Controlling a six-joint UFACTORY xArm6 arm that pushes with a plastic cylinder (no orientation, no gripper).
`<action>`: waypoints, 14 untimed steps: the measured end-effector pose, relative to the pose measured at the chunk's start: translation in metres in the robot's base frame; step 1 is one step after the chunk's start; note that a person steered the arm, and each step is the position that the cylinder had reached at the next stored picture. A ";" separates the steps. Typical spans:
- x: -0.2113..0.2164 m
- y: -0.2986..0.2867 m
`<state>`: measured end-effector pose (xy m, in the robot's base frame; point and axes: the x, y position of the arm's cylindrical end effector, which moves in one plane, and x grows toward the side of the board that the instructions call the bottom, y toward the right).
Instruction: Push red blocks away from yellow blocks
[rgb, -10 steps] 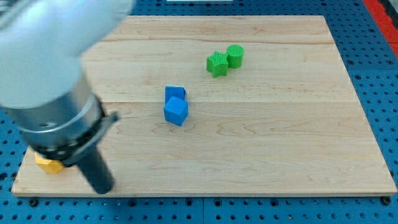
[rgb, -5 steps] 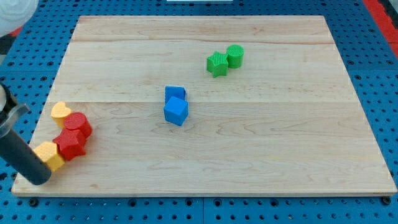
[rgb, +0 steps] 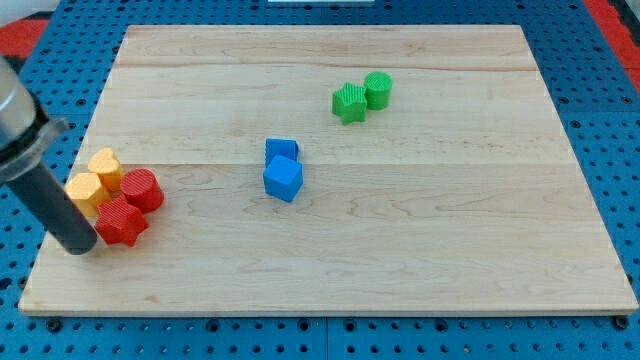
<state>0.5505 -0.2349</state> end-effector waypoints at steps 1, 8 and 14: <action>0.000 0.031; -0.099 0.073; -0.179 0.040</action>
<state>0.3712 -0.1947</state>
